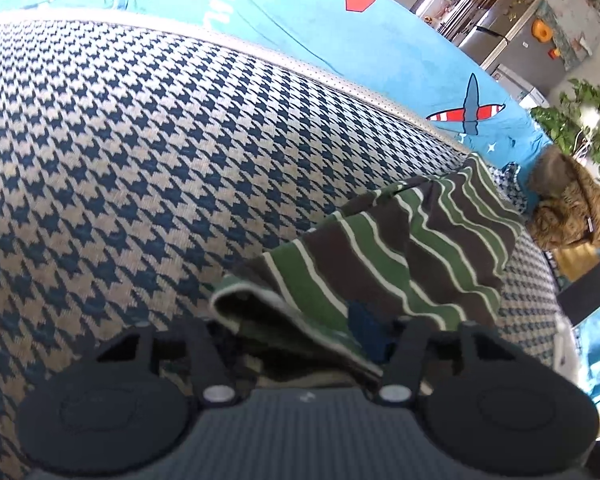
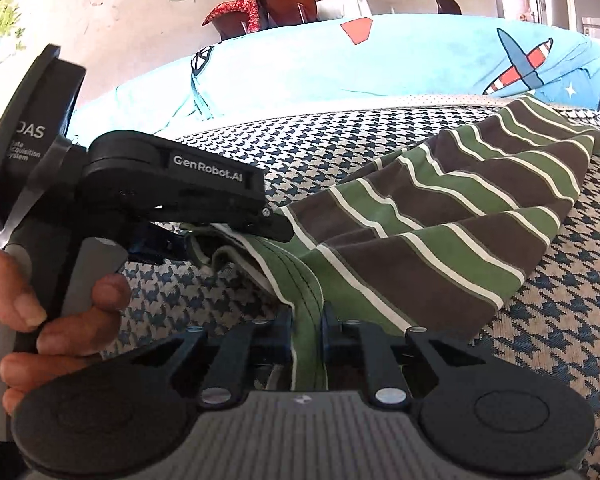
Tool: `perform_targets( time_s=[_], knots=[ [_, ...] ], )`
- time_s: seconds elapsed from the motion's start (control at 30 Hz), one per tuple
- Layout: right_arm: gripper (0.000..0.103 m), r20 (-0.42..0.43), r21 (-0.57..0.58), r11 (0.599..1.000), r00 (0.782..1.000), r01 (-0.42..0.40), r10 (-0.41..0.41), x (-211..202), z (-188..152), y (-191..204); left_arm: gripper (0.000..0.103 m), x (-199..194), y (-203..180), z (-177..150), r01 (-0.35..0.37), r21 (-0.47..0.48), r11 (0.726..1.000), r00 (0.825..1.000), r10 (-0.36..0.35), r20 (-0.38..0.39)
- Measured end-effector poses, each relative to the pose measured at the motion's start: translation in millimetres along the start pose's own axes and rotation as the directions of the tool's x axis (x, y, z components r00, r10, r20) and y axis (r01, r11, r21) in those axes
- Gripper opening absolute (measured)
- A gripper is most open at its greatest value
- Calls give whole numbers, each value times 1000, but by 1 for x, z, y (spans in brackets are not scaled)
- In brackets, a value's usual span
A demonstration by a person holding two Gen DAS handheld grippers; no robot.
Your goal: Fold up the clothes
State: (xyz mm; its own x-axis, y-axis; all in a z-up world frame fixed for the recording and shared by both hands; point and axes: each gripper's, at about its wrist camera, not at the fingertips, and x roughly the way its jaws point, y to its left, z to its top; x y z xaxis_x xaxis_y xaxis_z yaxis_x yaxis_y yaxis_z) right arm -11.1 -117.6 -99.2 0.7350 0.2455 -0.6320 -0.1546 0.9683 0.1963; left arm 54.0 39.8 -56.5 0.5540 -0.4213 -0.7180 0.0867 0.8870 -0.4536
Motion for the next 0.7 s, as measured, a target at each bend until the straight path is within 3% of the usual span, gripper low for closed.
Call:
perform_targets(
  time_s=[0.07,0.13,0.23,0.3,0.37,0.6,0.7],
  knots=[
    [15,-2,16,1000,1000,-11,11,-1,1,-1,40,0,1,0,-10,-3,1000,1000,10,0],
    [15,2,28,999,1000,-15,15,-3,2,-2,39,-2,8,0,10,-47,999,1000,-11,-11],
    [14,13,46,999,1000,-16,15,-4,4,-5,46,-5,18,1,44,-116,992,999,-48,-26],
    [14,20,58,998,1000,-16,15,-5,6,-8,60,-9,23,0,66,-149,987,997,-70,-23],
    [14,27,69,997,1000,-17,16,-6,8,-10,92,-14,25,-1,83,-168,982,996,-88,-18],
    [14,43,85,996,999,-22,19,-9,11,-12,93,-19,18,-7,153,-161,975,985,-163,-53],
    [14,40,73,997,999,-30,27,-8,10,-9,93,-12,15,-9,131,-160,978,988,-142,-61]
  ],
)
